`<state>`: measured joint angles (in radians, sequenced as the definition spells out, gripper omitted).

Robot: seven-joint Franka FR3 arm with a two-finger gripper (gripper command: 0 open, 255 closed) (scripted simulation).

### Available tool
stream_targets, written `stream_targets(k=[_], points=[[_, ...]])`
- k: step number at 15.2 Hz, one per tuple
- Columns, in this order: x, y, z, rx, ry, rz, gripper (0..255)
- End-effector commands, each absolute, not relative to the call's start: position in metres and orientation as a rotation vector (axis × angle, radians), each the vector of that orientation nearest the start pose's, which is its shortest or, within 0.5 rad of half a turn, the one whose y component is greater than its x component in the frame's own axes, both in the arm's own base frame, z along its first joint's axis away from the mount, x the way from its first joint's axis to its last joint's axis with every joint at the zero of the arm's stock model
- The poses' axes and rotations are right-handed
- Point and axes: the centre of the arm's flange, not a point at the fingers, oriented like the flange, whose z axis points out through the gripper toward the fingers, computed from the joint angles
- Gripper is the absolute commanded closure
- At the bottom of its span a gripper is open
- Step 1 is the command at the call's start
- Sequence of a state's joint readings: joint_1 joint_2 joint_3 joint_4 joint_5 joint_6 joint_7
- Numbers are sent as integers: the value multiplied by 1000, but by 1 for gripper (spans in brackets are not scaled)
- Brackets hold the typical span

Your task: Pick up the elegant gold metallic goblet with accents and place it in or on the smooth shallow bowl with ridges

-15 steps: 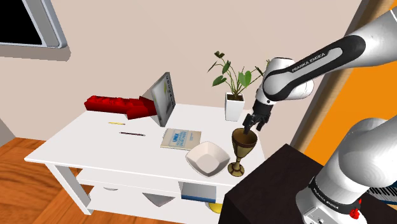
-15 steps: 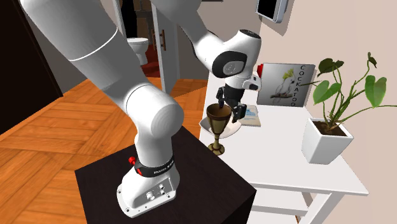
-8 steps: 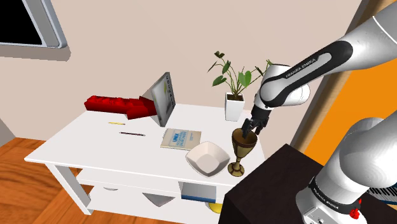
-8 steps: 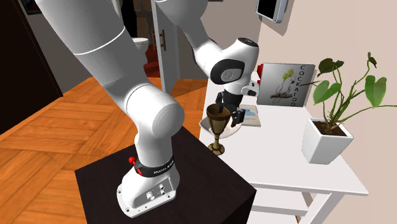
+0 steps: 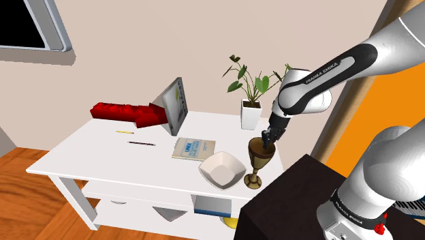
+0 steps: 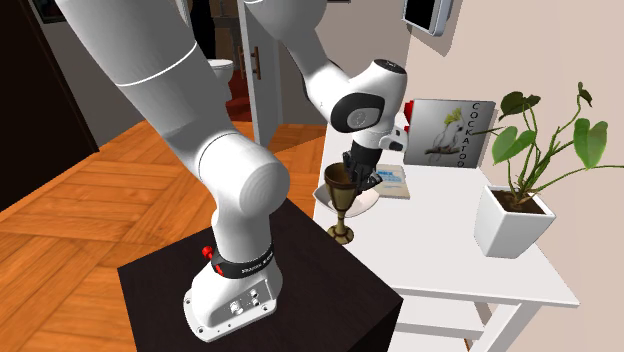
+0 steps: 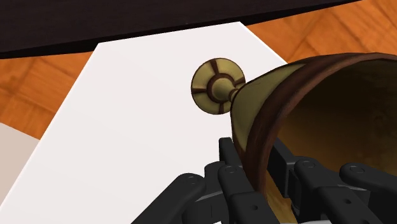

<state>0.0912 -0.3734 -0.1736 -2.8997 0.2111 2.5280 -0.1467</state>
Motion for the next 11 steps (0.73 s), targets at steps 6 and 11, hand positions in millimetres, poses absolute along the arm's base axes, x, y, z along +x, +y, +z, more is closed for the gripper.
stream_targets(k=[6, 11], points=[[337, -23, 283, -2954, 143, -15, 255], [337, -23, 303, -2954, 143, -15, 255]])
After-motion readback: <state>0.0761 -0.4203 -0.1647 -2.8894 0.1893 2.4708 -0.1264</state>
